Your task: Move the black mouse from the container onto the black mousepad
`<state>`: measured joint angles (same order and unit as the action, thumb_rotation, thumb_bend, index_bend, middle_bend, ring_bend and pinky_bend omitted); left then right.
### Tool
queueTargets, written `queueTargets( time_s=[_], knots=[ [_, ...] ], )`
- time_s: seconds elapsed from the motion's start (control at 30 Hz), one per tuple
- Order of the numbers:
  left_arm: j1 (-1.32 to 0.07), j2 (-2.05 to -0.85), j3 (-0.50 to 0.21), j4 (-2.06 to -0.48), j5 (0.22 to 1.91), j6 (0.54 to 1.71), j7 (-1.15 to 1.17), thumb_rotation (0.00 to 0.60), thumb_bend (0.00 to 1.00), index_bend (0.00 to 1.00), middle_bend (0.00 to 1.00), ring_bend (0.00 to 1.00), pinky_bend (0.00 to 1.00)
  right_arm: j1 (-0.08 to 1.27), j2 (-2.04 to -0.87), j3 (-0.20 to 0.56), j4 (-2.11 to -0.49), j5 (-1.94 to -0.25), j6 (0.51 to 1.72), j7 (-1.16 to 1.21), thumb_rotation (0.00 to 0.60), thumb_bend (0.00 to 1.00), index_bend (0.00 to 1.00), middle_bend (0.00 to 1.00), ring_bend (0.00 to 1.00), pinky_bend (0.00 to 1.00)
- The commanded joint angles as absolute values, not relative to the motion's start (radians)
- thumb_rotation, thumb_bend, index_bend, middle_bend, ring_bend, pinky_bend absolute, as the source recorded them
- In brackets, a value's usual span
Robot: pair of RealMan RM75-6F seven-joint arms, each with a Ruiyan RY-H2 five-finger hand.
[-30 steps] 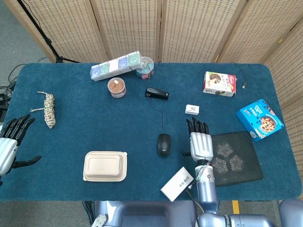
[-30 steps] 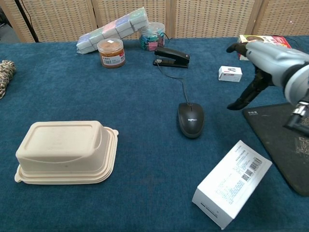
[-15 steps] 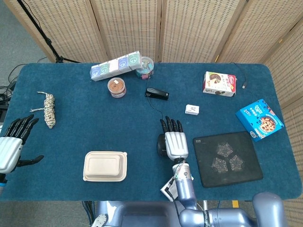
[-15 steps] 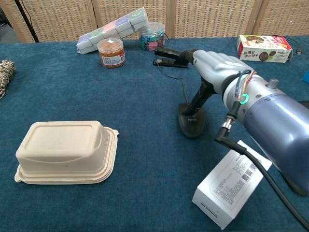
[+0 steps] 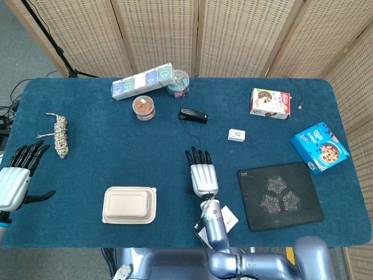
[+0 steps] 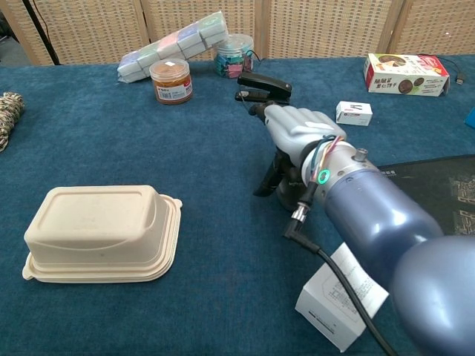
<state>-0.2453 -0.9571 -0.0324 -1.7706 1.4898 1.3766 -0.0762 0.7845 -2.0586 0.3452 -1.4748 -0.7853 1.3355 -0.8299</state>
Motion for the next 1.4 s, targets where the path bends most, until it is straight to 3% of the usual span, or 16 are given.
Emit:
queueTargets(
  time_s=[0.03, 0.57, 0.93, 1.2, 1.27, 1.4],
  knots=[
    [-0.246, -0.957, -0.034, -1.770, 1.488, 1.373, -0.077, 0.600, 0.03, 0.00, 0.00, 0.00, 0.00, 0.797, -2.087, 0.356, -1.441, -0.795, 1.325, -0.811, 0.600, 0.00, 0.00, 0.00, 0.00, 0.00],
    [-0.246, -0.950, -0.041, -1.771, 1.493, 1.356, -0.099, 0.600, 0.03, 0.00, 0.00, 0.00, 0.00, 0.797, -2.118, 0.338, -1.288, -0.825, 1.313, -0.845, 0.600, 0.00, 0.00, 0.00, 0.00, 0.00],
    [-0.245, -0.953, -0.038, -1.778, 1.500, 1.347, -0.079, 0.600, 0.03, 0.00, 0.00, 0.00, 0.00, 0.718, -2.027, 0.300, -1.399, -0.813, 1.370, -0.903, 0.600, 0.00, 0.00, 0.00, 0.00, 0.00],
    [-0.246, -0.960, -0.036, -1.788, 1.507, 1.343, -0.051, 0.600, 0.03, 0.00, 0.00, 0.00, 0.00, 0.689, -1.959, 0.317, -1.474, -0.763, 1.358, -0.920, 0.600, 0.00, 0.00, 0.00, 0.00, 0.00],
    [-0.246, -0.961, -0.035, -1.789, 1.507, 1.342, -0.046, 0.600, 0.03, 0.00, 0.00, 0.00, 0.00, 0.689, -1.956, 0.323, -1.476, -0.751, 1.353, -0.922, 0.600, 0.00, 0.00, 0.00, 0.00, 0.02],
    [-0.247, -0.962, -0.037, -1.791, 1.503, 1.338, -0.039, 0.600, 0.03, 0.00, 0.00, 0.00, 0.00, 0.692, -1.948, 0.328, -1.472, -0.728, 1.339, -0.930, 0.600, 0.00, 0.02, 0.06, 0.03, 0.17]
  ],
)
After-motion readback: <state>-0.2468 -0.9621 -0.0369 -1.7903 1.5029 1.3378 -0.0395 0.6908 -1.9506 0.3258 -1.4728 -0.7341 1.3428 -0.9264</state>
